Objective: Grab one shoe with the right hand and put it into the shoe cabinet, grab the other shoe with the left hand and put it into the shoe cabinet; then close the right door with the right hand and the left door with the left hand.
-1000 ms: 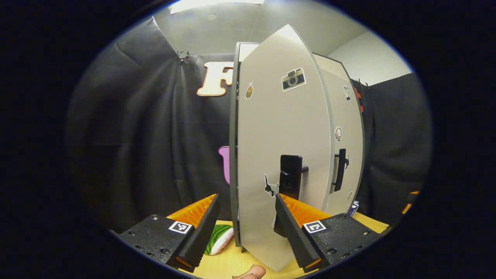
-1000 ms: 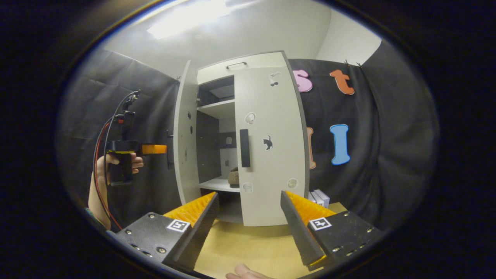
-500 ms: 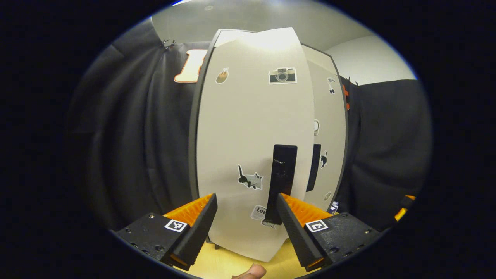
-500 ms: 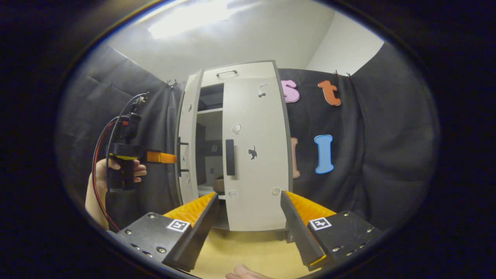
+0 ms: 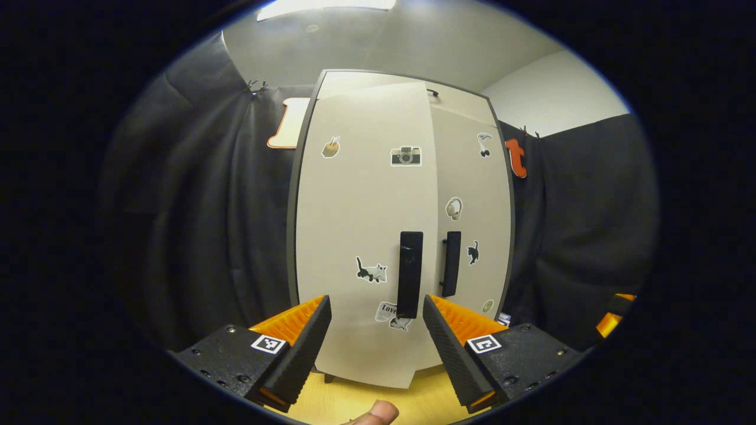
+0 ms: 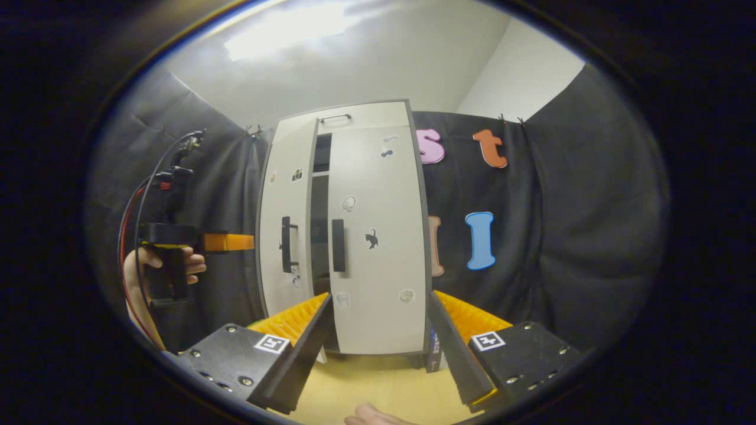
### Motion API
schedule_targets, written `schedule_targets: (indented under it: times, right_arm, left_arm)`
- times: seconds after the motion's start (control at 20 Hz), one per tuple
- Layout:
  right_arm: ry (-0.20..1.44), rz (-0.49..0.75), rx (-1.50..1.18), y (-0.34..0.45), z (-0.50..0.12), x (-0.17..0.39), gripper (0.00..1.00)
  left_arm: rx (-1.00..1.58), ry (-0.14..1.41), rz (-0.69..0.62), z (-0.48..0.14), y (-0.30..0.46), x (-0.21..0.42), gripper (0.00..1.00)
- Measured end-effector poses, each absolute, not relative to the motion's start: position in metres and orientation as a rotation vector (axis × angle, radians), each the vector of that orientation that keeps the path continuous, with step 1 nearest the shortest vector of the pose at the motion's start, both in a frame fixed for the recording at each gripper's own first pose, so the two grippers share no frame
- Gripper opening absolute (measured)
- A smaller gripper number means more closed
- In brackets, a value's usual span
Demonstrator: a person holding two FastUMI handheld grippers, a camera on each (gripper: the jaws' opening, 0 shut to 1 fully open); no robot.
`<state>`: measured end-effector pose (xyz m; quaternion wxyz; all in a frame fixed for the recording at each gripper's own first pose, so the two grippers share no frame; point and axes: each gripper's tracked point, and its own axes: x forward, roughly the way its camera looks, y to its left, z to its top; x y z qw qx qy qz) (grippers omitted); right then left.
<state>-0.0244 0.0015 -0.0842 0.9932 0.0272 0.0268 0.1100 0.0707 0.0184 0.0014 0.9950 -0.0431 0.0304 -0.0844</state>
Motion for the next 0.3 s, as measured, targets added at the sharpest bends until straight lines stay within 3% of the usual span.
schedule_targets:
  times: [0.3]
  right_arm:
    - [0.054, 0.206, 0.01, 0.009, -0.084, -0.021, 0.96]
  left_arm:
    - [-0.045, 0.056, -0.193, -0.013, 0.009, 0.022, 0.96]
